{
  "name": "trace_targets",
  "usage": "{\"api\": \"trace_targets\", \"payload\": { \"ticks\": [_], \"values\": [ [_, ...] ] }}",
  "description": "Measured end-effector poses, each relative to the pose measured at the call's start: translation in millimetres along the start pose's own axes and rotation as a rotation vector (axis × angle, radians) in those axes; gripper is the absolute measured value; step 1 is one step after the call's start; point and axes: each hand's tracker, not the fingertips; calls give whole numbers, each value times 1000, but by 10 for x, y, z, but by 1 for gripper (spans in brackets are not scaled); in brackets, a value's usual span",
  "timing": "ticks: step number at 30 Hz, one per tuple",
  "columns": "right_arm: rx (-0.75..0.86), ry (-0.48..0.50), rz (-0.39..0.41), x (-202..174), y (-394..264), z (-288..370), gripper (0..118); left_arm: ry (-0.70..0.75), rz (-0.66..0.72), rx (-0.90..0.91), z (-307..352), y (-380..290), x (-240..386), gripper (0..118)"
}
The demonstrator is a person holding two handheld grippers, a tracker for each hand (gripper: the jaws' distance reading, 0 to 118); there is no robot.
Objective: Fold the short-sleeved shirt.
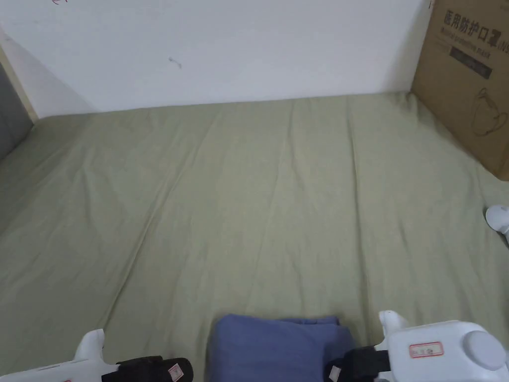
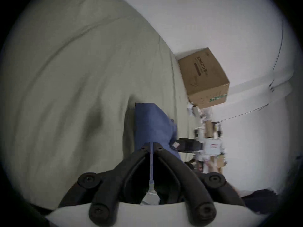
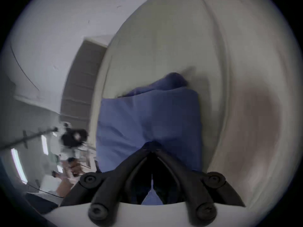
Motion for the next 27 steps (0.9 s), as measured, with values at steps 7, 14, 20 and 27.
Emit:
{"api": "trace_targets", "payload": {
  "ticks": [7,14,20,27],
  "values": [
    [14,-39,-7,104,-35,61,0,-144,10,-181,-533,122,-375,118],
    [20,12,-56,216,-63,73,0,-389,141,-321,-1261,41,-377,118],
    [53,50,-111,293,-133,81,0,-318,132,-336,-1365,76,-392,97],
    [85,-16,-20,-11,-196,170,0,8,-109,-278,-1085,17,53,26]
  ]
}}
